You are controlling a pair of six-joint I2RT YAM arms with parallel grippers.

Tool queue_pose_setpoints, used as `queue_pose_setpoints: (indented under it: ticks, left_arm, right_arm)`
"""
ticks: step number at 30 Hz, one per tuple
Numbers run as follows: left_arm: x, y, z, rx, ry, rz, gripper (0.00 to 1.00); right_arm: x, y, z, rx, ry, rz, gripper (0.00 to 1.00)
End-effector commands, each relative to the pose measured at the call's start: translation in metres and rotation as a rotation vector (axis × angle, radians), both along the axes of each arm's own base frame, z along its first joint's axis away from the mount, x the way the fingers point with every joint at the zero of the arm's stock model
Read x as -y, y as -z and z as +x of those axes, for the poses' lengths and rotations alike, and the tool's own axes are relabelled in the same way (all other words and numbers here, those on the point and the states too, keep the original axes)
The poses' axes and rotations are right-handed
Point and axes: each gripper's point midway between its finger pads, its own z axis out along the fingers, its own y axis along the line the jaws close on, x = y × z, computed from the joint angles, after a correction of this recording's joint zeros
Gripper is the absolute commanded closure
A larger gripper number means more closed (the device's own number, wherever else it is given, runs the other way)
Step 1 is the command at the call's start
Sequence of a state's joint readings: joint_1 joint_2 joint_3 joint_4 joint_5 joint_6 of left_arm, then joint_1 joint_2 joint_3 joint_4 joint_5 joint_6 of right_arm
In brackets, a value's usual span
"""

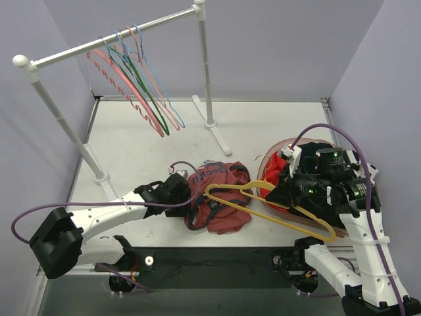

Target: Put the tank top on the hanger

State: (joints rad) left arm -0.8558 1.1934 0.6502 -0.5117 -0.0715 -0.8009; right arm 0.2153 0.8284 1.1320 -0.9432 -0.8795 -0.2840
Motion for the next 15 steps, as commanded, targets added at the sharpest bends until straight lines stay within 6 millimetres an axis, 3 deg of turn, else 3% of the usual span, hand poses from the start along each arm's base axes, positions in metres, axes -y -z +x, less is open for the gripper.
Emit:
queue_pose_setpoints:
  ticks: [1,8,15]
  left_arm:
    - [0.029,-0.013,0.008,0.012,0.028,-0.075,0.48]
    - [0.041,-0.010,0.006,-0.007,0.063,-0.072,0.46]
    - [0.045,-0.025,0.003,0.025,0.039,-0.127,0.42]
  right_arm:
    - [-0.005,-0.003,0.001,-0.012,-0.009,0.036,1.00]
    - [-0.006,-0.001,0.003,-0.021,-0.013,0.035,1.00]
    - [-0.006,0.002,0.002,-0.025,-0.021,0.024,1.00]
